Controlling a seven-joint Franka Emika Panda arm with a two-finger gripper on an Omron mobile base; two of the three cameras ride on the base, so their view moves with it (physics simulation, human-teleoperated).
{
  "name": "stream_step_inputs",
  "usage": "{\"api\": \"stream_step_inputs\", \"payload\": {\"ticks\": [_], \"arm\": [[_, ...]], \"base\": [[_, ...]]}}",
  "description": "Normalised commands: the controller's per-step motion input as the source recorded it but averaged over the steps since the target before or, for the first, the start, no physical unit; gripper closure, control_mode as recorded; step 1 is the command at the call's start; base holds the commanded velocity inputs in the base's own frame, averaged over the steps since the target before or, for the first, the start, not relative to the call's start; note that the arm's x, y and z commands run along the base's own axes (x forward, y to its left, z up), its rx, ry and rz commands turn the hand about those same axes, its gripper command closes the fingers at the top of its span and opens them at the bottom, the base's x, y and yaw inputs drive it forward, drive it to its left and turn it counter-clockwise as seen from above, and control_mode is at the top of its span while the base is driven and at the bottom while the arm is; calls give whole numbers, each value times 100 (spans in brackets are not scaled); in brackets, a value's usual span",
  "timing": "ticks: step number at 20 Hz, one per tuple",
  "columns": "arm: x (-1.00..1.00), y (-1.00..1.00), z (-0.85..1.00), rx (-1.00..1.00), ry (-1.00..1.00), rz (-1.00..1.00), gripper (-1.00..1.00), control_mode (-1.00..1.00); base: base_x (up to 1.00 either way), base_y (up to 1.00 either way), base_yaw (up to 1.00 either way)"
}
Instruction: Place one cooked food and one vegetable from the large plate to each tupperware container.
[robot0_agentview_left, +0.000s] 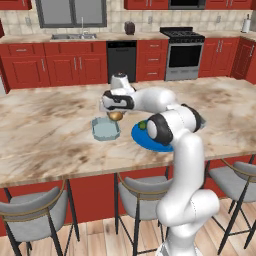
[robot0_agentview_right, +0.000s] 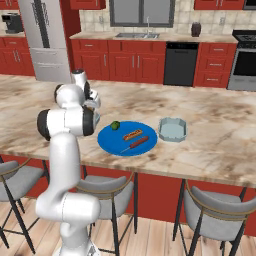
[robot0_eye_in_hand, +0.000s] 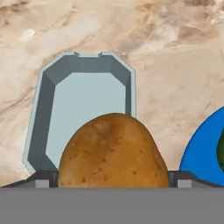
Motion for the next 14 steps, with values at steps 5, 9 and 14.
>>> {"api": "stream_step_inputs", "payload": {"ticks": [5, 9, 14], "arm": [[0, 0, -55, -13, 3, 0, 100, -100], [-2, 11, -30, -8, 2, 0, 100, -100], [0, 16, -10, -5, 0, 0, 100, -100]], "base": [[0, 0, 0], [0, 0, 0], [0, 0, 0]]}}
